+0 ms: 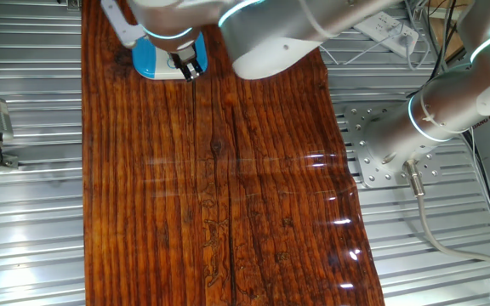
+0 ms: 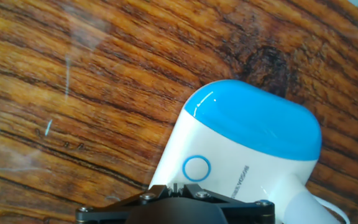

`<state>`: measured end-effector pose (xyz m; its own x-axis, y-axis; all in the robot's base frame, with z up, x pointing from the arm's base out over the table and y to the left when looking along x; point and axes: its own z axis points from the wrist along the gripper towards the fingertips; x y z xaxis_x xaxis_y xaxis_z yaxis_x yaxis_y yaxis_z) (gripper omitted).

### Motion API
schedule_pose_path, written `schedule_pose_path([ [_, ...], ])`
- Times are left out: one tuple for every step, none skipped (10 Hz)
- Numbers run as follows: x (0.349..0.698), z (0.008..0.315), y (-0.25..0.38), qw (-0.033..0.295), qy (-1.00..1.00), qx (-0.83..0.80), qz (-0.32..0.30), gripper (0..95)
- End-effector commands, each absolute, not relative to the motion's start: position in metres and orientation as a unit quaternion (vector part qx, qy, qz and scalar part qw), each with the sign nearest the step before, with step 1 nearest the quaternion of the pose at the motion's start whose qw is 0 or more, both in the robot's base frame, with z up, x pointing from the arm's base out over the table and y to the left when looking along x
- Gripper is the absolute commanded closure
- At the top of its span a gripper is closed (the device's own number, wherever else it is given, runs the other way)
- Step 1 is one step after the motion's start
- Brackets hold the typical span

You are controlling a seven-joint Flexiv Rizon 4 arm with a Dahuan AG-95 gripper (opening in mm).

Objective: Turn on the desk lamp by pressing the button

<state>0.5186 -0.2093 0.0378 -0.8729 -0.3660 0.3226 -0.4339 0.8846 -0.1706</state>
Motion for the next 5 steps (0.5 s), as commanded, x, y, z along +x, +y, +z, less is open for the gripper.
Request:
schedule_pose_path([
  [0.5099, -0.0005, -0.2199, 0.14, -0.963, 0.199, 0.119, 95.0],
  [0.5099, -0.0005, -0.2199, 0.139, -0.962, 0.199, 0.122, 95.0],
  [0.5099, -0.0005, -0.2199, 0.144, -0.963, 0.195, 0.12, 95.0],
  [0.5099, -0.0005, -0.2199, 0.145, -0.963, 0.193, 0.118, 95.0],
  [0.5099, -0.0005, -0.2199, 0.143, -0.963, 0.196, 0.119, 95.0],
])
